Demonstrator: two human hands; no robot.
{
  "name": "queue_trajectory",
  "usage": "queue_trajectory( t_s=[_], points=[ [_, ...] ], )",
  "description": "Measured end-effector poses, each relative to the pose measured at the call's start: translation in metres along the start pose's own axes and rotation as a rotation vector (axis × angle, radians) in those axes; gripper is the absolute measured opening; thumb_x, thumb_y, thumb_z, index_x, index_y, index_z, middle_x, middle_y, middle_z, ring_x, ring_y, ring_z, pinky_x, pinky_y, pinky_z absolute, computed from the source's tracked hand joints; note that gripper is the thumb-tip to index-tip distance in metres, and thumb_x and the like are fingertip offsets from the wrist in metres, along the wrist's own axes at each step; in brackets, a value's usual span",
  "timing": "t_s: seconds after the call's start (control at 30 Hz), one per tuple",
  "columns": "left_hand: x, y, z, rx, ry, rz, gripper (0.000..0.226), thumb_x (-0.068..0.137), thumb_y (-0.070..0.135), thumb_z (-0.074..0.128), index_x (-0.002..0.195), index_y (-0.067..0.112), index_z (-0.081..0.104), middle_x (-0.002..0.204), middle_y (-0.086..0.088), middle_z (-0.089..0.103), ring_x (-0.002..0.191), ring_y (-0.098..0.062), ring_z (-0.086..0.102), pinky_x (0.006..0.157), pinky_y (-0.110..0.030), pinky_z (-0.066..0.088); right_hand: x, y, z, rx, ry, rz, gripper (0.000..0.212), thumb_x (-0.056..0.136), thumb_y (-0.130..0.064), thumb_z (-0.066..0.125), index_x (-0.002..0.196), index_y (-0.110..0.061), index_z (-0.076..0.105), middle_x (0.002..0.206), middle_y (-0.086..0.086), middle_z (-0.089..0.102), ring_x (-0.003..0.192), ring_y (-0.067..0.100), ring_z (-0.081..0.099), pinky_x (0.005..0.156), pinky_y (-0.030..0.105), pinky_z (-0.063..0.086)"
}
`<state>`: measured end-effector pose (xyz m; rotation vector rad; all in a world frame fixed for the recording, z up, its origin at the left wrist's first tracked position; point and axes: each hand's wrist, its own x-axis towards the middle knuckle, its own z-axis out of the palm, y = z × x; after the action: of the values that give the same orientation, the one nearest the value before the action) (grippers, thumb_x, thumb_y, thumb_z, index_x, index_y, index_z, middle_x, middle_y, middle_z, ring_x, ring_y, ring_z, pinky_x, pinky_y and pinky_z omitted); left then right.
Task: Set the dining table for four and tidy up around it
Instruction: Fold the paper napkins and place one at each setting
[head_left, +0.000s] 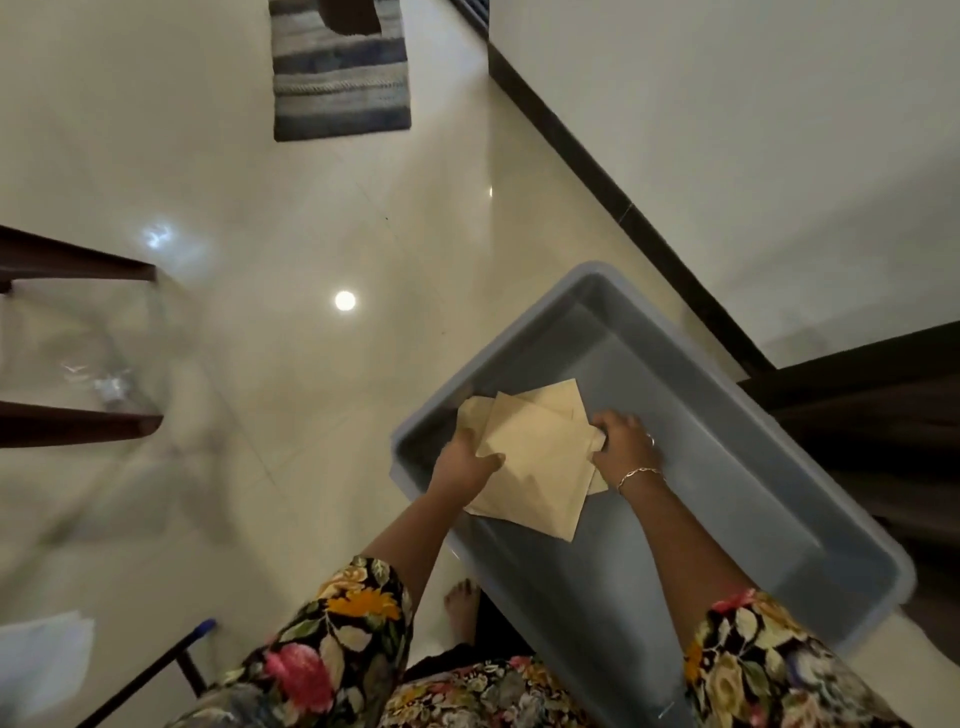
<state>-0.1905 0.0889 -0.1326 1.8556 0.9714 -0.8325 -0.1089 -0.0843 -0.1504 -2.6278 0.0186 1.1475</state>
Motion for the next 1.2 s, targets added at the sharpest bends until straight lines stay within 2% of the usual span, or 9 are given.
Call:
queue_trajectory(
  t_s=[0.13,0.33,0.47,0.63,0.77,0.87,0.97,1.07,1.2],
  points=[
    [0.010,-0.006,0.003,-0.072,-0.023,-0.066,0.056,0.089,0.022,0.061,0.137,0.011,0.034,0.135,-0.011,0.044,0.122,-0.030,0.046,0.102,-0.043,0.043,0.012,-0.002,0.004,0.146,-0.012,0.015,0.047,0.079,-0.014,0.071,0.121,-0.011,0.050,0.118,0.011,0.060,0.111,0.031,0.055,0.092,0.034,0.042],
    [0.011,-0.007,0.004,-0.056,-0.060,-0.081,0.039,0.086,0.017,0.065,0.122,0.007,0.053,0.123,-0.011,0.057,0.113,-0.027,0.053,0.095,-0.035,0.044,0.010,0.001,0.013,0.201,0.026,-0.007,0.020,0.081,-0.013,0.069,0.098,-0.006,0.063,0.090,0.011,0.064,0.089,0.027,0.058,0.079,0.031,0.046],
    [0.000,-0.002,0.006,0.092,-0.030,0.022,0.030,0.092,0.015,0.055,0.120,0.005,0.057,0.117,-0.013,0.061,0.107,-0.027,0.057,0.086,-0.033,0.047,0.000,0.011,0.014,0.242,0.119,-0.061,0.009,0.081,-0.012,0.068,0.088,-0.007,0.063,0.089,0.010,0.061,0.079,0.025,0.056,0.068,0.023,0.038],
    [-0.026,0.001,-0.002,0.086,0.046,0.148,0.025,0.095,0.017,0.046,0.116,0.006,0.057,0.109,-0.013,0.062,0.100,-0.027,0.059,0.084,-0.032,0.049,-0.019,0.018,0.002,0.558,0.126,-0.089,0.011,0.080,-0.004,0.068,0.087,-0.007,0.060,0.080,0.008,0.059,0.076,0.022,0.054,0.067,0.027,0.043],
    [-0.060,0.003,-0.017,-0.023,0.071,0.222,0.030,0.096,0.017,0.046,0.124,0.009,0.053,0.118,-0.008,0.060,0.108,-0.025,0.057,0.093,-0.036,0.045,-0.044,0.011,-0.015,0.832,0.033,-0.096,0.019,0.083,0.002,0.061,0.098,-0.009,0.060,0.072,0.004,0.058,0.069,0.015,0.058,0.065,0.023,0.051],
    [-0.096,-0.005,-0.029,-0.136,0.084,0.291,0.024,0.096,0.014,0.048,0.118,0.012,0.056,0.114,-0.006,0.061,0.106,-0.023,0.057,0.093,-0.036,0.045,-0.074,0.002,-0.023,0.969,-0.042,-0.116,0.016,0.086,0.005,0.056,0.082,-0.009,0.064,0.078,0.004,0.062,0.070,0.009,0.059,0.054,0.009,0.048],
    [-0.144,-0.020,-0.040,-0.244,0.087,0.359,0.019,0.095,0.013,0.048,0.110,0.014,0.059,0.107,-0.002,0.063,0.102,-0.022,0.059,0.092,-0.038,0.047,-0.113,-0.006,-0.026,1.075,-0.086,-0.134,0.011,0.089,-0.003,0.055,0.084,-0.011,0.062,0.087,0.005,0.063,0.080,0.014,0.060,0.063,0.016,0.052],
    [-0.198,-0.037,-0.051,-0.429,0.100,0.417,0.018,0.094,0.010,0.050,0.109,0.013,0.061,0.107,-0.006,0.065,0.100,-0.023,0.062,0.091,-0.038,0.050,-0.163,-0.016,-0.020,1.095,-0.105,-0.158,0.015,0.090,-0.009,0.055,0.104,-0.005,0.060,0.092,0.007,0.061,0.084,0.017,0.059,0.071,0.025,0.049],
    [-0.275,-0.071,-0.064,-0.683,0.122,0.558,0.019,0.092,0.001,0.050,0.099,0.015,0.063,0.092,-0.002,0.067,0.083,-0.014,0.064,0.069,-0.022,0.054,-0.253,-0.031,0.006,1.112,-0.254,-0.082,0.031,0.087,-0.036,0.058,0.093,-0.006,0.062,0.098,0.017,0.064,0.084,0.026,0.062,0.067,0.032,0.055]
  ],
)
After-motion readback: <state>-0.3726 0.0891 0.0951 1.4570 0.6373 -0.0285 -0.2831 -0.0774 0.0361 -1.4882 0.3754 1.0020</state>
